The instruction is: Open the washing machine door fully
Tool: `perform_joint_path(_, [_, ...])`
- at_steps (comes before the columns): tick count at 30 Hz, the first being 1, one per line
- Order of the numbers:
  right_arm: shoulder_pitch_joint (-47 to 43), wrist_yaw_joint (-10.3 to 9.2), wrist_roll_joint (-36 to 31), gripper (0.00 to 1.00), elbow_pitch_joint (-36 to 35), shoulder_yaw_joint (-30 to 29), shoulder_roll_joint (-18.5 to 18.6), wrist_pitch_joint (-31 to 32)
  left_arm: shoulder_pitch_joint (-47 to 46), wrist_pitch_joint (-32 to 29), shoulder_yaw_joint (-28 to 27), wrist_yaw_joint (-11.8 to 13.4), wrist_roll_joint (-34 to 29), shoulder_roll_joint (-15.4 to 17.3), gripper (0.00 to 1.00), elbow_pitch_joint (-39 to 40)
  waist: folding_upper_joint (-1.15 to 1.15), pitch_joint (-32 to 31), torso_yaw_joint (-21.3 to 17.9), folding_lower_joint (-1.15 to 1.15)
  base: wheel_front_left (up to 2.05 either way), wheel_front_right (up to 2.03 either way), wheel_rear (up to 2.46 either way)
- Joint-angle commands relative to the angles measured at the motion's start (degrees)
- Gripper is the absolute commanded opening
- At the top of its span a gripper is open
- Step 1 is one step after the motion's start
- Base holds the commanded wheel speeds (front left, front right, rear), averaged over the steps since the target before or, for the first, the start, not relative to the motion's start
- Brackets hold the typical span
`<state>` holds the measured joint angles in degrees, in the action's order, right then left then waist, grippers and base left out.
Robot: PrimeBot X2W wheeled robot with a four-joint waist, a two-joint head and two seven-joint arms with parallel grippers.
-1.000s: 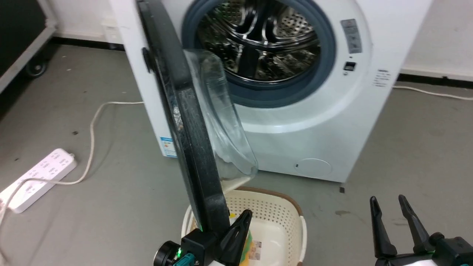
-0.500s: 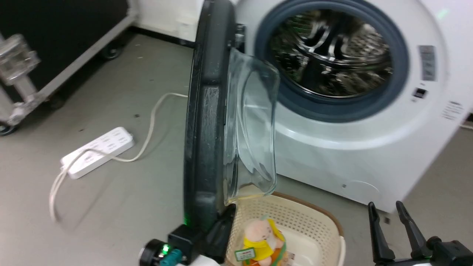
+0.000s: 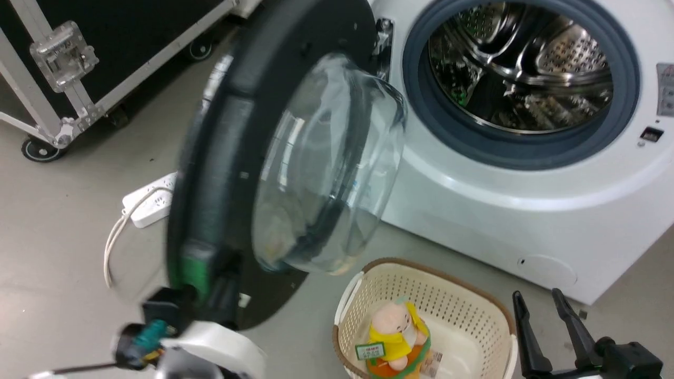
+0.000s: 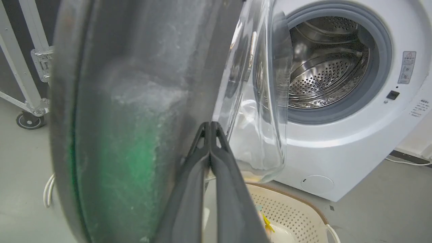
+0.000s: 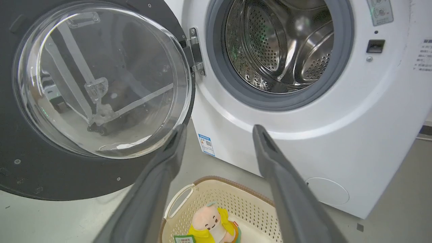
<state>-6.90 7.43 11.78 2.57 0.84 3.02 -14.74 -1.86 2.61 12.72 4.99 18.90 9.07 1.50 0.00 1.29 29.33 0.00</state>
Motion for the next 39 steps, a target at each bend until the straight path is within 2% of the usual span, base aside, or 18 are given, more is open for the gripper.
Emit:
perform_joint_path(1, [0.7, 0.06, -0.6, 1.0, 0.1, 0.1, -0.1, -0.3, -1.4, 0.3, -1.4, 0.5, 0.6, 0.9, 0.0, -0.4, 0.0, 1.4, -0.6, 0.0, 0.0, 0.0, 0.0])
perform_joint_path(11, [3.2, 0.06, -4.3, 1.0, 0.0, -0.3, -0.1, -0.3, -7.8, 1.2, -13.2, 1.9, 5.0, 8.0, 0.0, -5.4, 0.0, 9.0, -4.0, 0.0, 0.0, 0.0, 0.0])
perform_joint_path(18, [4.4, 0.06, -7.6, 1.0, -0.4, -0.8, 0.3, -0.3, -12.8, 2.6, -19.3, 1.0, 7.4, 13.8, 0.0, -14.2, 0.0, 13.1, -6.2, 0.0, 0.0, 0.0, 0.0])
perform_joint_path(23, [5.4, 0.06, -8.3, 1.0, -0.6, -1.2, 1.1, -0.3, -16.4, 5.0, -21.9, -0.2, 8.7, 16.7, 0.0, -20.9, 0.0, 14.8, -7.2, 0.0, 0.0, 0.0, 0.0])
perform_joint_path(28, [6.0, 0.06, -8.6, 1.0, -0.6, -1.4, 1.1, -0.3, -19.0, 7.3, -23.0, -1.3, 9.6, 18.0, 0.0, -25.9, 0.0, 15.4, -7.6, 0.0, 0.0, 0.0, 0.0])
perform_joint_path(32, [6.2, 0.06, -8.6, 1.0, -0.4, -1.5, 0.9, -0.3, -20.2, 8.8, -22.1, -2.3, 9.3, 17.8, 0.0, -27.9, 0.0, 14.8, -7.5, 0.0, 0.0, 0.0, 0.0])
perform_joint_path(39, [7.0, 0.06, -8.1, 1.0, 0.0, -2.0, 0.7, -0.3, -19.6, 10.9, -21.4, -4.4, 9.2, 17.1, 0.0, -25.6, 0.0, 11.5, -8.0, 0.0, 0.0, 0.0, 0.0])
